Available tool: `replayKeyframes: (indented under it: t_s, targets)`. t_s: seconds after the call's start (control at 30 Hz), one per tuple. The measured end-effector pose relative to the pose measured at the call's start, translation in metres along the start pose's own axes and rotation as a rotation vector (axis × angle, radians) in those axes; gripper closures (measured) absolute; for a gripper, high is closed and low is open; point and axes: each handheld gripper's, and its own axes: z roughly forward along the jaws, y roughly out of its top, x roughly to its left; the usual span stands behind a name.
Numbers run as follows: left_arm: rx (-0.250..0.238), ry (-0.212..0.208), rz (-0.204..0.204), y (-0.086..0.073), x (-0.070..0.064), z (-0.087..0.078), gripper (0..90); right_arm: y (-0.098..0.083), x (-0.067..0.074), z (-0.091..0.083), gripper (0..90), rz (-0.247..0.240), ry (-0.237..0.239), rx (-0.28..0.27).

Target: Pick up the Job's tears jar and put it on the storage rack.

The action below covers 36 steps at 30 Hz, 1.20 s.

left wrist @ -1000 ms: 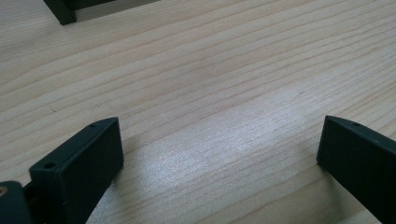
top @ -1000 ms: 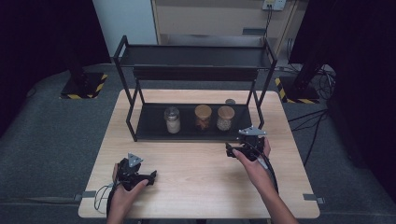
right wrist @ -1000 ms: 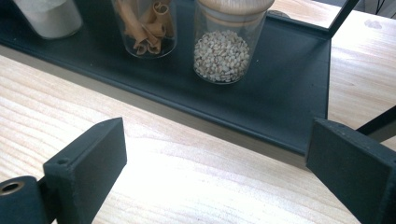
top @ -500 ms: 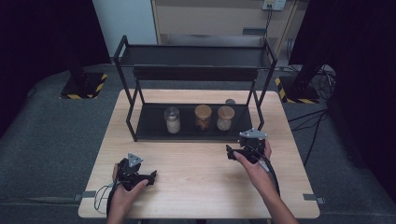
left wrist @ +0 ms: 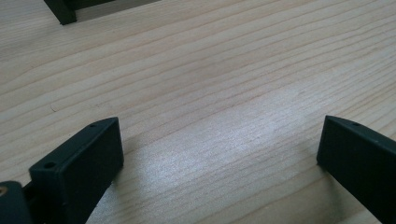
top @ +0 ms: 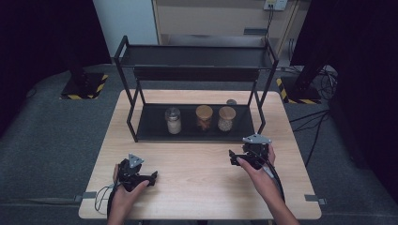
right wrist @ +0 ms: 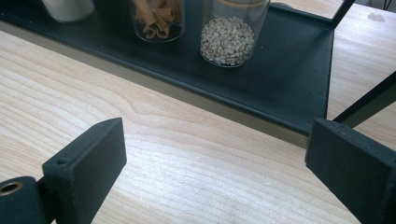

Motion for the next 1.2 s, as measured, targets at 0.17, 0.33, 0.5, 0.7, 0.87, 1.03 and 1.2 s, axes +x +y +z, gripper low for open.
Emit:
replayKeyframes:
  t_s: [0.17, 0.33, 0.5, 0.7, 0.87, 1.03, 1.2]
  targets:
    - [0.0, 0.0, 0.0, 0.0, 0.0, 0.0, 0.0, -0.004, 0.001, -0.003, 5.2, 0.003, 0.006, 0.0]
    - [0.0, 0.0, 0.0, 0.0, 0.0, 0.0, 0.0, -0.01, 0.002, -0.005, 4.7, -0.003, 0.011, 0.001]
    - [0.0, 0.0, 0.0, 0.0, 0.0, 0.0, 0.0, -0.017, 0.004, -0.006, 3.6, -0.018, 0.013, -0.002]
    - [0.0, 0.0, 0.0, 0.0, 0.0, 0.0, 0.0, -0.025, 0.005, -0.006, 3.0, -0.027, 0.019, 0.0]
    - [0.0, 0.0, 0.0, 0.0, 0.0, 0.0, 0.0, -0.029, 0.007, -0.007, 2.4, -0.034, 0.025, -0.006]
    - [0.0, 0.0, 0.0, 0.0, 0.0, 0.0, 0.0, -0.033, 0.011, -0.007, 2.1, -0.044, 0.031, -0.008]
    - [0.0, 0.0, 0.0, 0.0, 0.0, 0.0, 0.0, -0.036, 0.015, -0.008, 2.0, -0.057, 0.041, -0.01]
